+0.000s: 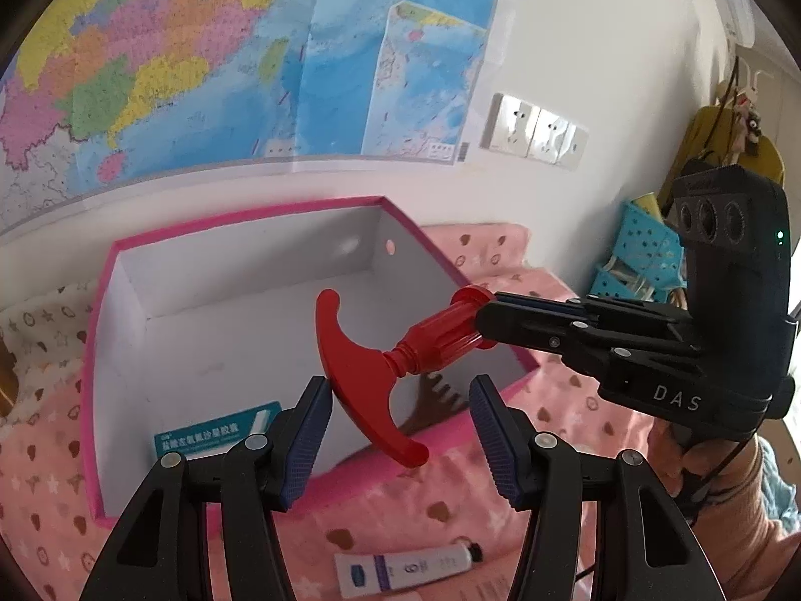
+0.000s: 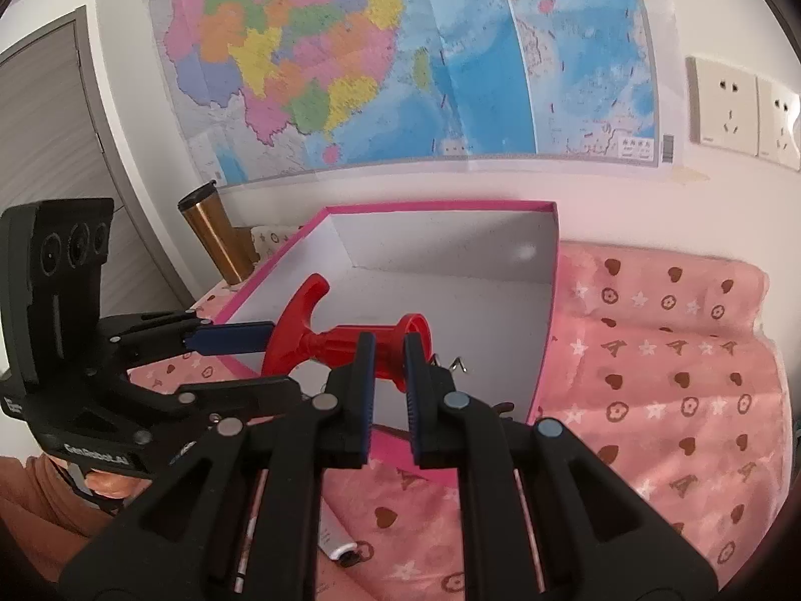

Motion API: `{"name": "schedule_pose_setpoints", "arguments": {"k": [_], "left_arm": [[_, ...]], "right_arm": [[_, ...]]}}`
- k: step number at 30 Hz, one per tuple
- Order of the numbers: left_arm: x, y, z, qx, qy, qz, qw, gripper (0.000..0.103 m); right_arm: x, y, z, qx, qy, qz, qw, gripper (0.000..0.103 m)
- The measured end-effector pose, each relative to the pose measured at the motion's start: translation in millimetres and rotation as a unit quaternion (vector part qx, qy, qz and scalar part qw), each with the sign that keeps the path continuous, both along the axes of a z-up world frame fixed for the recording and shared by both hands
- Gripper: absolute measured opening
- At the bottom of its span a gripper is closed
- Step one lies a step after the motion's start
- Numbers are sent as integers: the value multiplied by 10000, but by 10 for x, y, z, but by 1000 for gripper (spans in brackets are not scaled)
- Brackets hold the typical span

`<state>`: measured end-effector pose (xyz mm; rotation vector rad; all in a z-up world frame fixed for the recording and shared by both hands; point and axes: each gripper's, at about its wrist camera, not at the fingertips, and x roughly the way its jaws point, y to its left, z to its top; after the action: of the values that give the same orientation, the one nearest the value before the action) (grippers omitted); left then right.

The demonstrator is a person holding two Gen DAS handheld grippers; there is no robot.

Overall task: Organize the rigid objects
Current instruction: 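Carry the red corkscrew with the left gripper over the magenta box, then lower the corkscrew into the box and open the left gripper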

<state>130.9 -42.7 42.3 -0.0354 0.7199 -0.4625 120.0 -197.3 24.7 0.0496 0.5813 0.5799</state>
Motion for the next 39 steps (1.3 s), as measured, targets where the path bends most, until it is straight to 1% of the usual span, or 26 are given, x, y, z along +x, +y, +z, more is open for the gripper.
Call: {"name": "schedule_pose_setpoints", "arguments": {"k": [9, 12, 17, 20, 22, 27, 29, 30, 32, 33, 34, 39], "left_arm": [[242, -9, -198, 118, 256, 88, 9996, 57], [297, -39, -266, 234, 309, 140, 9991, 57], [365, -71, -354, 235, 476, 73, 9986, 57], [361, -81, -356, 313, 421, 140, 9985, 57], [335, -65, -348, 296, 390, 148, 9987, 57], [153, -11, -254, 314, 60, 184, 9993, 57], [53, 26, -197, 255, -84, 153, 9995, 58], [-17, 56, -164, 218, -171, 167, 9995, 58], [-109, 99, -116, 129, -261, 116, 9995, 59], [-167, 123, -94, 62, -288, 104, 9995, 59], [-205, 138, -75, 22, -318, 81, 9995, 59], [-394, 109, -74, -125, -338, -87, 9993, 60]], "right_arm": [[221, 48, -161, -232, 258, -63, 9994, 13], [276, 58, -209, -288, 312, -93, 9991, 13], [311, 61, -260, -389, 357, -205, 9984, 15], [303, 61, -265, -515, 303, -397, 9974, 15], [283, 58, -253, -608, 215, -500, 9967, 17], [157, -22, -211, -477, 76, -549, 9973, 17], [65, -64, -181, -372, 11, -539, 9978, 17], [-1, -97, -162, -303, -25, -512, 9982, 18], [-88, -140, -142, -216, -71, -503, 9985, 24], [-148, -172, -135, -159, -95, -486, 9986, 29], [-221, -229, -135, -66, -95, -459, 9989, 31], [-448, -438, -234, -66, 44, -613, 9981, 33]]}}
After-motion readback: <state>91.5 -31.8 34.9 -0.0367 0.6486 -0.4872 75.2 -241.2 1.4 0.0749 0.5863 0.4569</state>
